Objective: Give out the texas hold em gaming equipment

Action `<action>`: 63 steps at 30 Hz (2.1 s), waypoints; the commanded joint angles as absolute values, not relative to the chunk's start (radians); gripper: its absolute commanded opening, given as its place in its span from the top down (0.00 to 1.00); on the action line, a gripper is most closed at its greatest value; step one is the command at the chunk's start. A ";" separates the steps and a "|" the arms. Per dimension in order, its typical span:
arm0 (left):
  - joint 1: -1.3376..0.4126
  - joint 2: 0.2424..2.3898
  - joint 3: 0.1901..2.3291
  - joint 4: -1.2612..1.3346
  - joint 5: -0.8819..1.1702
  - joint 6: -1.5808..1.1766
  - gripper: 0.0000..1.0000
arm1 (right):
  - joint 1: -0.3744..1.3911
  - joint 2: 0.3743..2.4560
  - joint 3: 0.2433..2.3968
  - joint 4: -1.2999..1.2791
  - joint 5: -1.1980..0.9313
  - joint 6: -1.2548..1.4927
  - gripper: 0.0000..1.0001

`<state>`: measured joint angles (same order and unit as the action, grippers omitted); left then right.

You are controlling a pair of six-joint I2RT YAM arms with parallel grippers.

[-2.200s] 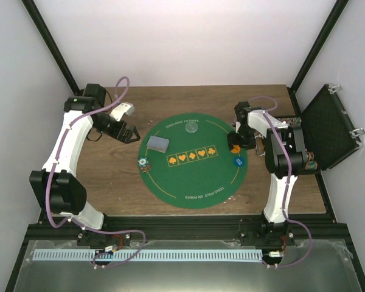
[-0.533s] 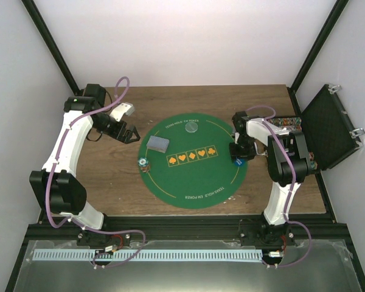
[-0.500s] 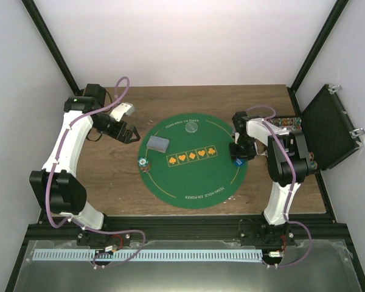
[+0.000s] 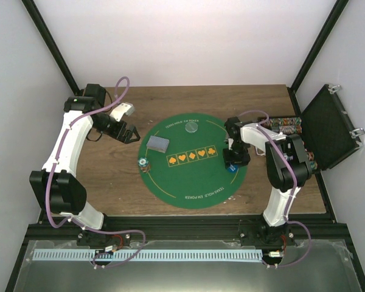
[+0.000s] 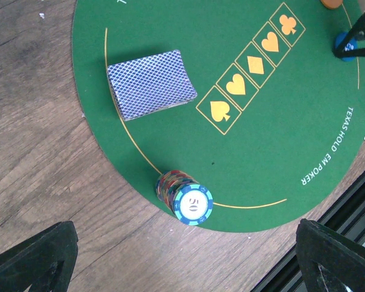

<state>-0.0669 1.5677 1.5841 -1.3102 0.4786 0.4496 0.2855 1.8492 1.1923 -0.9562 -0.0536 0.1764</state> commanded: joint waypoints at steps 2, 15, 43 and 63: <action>-0.064 1.544 1.589 -1.312 0.484 0.460 0.01 | 0.358 1.827 1.149 -1.031 -0.176 0.238 0.68; -0.063 1.544 1.593 -1.321 0.503 0.465 0.01 | 0.368 1.829 1.192 -1.062 -0.134 0.242 0.38; -0.061 1.547 1.573 -1.299 0.488 0.455 0.01 | 0.179 2.119 1.560 -1.015 -0.074 0.105 0.23; -0.060 1.543 1.572 -1.299 0.474 0.453 0.01 | 0.231 2.065 1.459 -1.045 -0.026 0.116 0.45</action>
